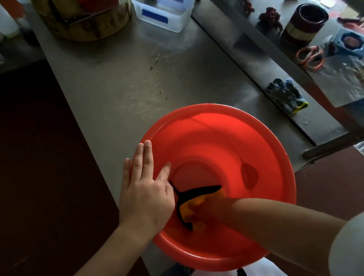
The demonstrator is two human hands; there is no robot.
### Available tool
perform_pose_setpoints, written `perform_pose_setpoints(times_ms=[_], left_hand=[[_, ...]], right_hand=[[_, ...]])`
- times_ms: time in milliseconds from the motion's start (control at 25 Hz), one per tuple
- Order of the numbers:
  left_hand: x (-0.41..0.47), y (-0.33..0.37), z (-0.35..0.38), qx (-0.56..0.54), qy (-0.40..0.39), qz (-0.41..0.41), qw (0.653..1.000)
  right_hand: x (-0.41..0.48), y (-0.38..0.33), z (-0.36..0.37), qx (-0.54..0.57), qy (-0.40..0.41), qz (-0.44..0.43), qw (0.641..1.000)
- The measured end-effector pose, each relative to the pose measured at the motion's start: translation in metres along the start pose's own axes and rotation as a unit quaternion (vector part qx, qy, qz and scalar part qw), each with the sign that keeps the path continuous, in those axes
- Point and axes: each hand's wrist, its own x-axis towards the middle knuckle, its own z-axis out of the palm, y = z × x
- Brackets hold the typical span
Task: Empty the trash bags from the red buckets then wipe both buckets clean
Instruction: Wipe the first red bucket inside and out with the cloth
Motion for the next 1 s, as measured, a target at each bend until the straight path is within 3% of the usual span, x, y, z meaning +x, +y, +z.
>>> perform_pose_setpoints(times_ms=[80, 160, 240, 440, 600, 640, 800, 920, 1000], left_hand=[[0.001, -0.001, -0.001, 0.000, -0.002, 0.001, 1.000], [0.000, -0.003, -0.001, 0.000, -0.003, 0.002, 1.000], [-0.001, -0.004, -0.002, 0.002, -0.004, 0.003, 1.000], [-0.001, -0.004, -0.004, 0.004, -0.012, 0.001, 1.000], [-0.001, -0.004, -0.004, 0.005, -0.014, -0.003, 1.000], [0.000, -0.004, -0.004, 0.003, -0.012, -0.002, 1.000], [0.000, -0.002, -0.004, -0.001, -0.007, -0.001, 1.000], [-0.001, -0.002, -0.005, -0.003, -0.009, -0.003, 1.000], [-0.001, -0.002, -0.005, -0.004, -0.009, -0.003, 1.000]], right_hand=[[0.000, -0.023, -0.008, 0.086, -0.037, 0.010, 0.996], [0.007, -0.030, -0.017, 0.134, -0.031, 0.082, 0.987], [0.006, -0.017, -0.021, 0.169, -0.023, 0.095, 0.981], [0.011, 0.012, -0.034, 0.042, -0.176, 0.099, 0.979], [0.010, 0.021, -0.043, 0.101, -0.226, 0.038, 0.968], [0.010, 0.024, -0.047, 0.113, -0.205, 0.027, 0.972], [0.031, 0.024, -0.062, 0.186, 0.016, 0.013, 0.982], [0.053, 0.009, -0.040, 0.032, 0.009, 0.008, 0.999], [0.061, 0.005, -0.012, -0.063, 0.046, 0.008, 0.997]])
